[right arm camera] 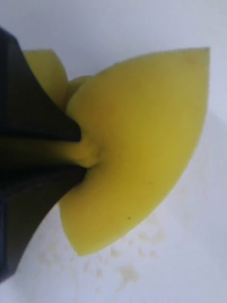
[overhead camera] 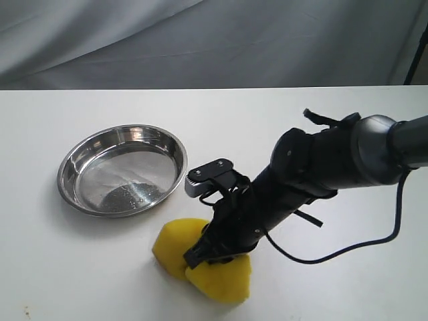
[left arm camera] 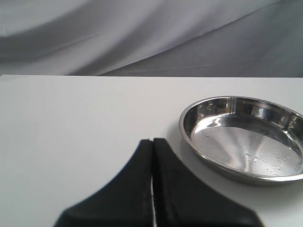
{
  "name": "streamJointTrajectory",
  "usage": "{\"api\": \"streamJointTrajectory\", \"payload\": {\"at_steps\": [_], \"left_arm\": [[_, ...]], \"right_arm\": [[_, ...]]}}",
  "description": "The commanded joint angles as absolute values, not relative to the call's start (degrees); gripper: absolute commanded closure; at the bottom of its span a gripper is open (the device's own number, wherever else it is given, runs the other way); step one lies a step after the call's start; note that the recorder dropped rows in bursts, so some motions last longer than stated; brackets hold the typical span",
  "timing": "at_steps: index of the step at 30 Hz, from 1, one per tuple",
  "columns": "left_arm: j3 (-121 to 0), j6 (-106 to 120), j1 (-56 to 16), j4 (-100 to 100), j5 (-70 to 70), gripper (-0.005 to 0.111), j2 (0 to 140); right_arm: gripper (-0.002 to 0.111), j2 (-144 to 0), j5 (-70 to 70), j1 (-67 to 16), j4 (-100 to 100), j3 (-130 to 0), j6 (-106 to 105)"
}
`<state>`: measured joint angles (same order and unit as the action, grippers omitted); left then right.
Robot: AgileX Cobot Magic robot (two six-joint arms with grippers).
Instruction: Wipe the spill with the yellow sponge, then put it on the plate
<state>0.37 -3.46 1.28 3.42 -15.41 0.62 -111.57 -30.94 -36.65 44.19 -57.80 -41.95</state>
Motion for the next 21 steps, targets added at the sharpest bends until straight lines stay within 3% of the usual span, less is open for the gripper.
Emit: {"api": "streamJointTrajectory", "payload": {"at_steps": [1, 9, 21], "left_arm": [[0.0, -4.0, 1.4, 3.6, -15.0, 0.107, 0.5], [0.0, -4.0, 1.4, 3.6, -15.0, 0.107, 0.5], [0.0, -4.0, 1.4, 3.6, -15.0, 0.107, 0.5]], "right_arm": [[0.108, -113.6, -23.6, -30.8, 37.5, -57.2, -41.4], [0.108, -113.6, -20.2, -22.6, 37.7, -57.2, -37.6], [0.108, -105.0, -20.8, -21.8, 41.0, -57.5, -38.2]]}}
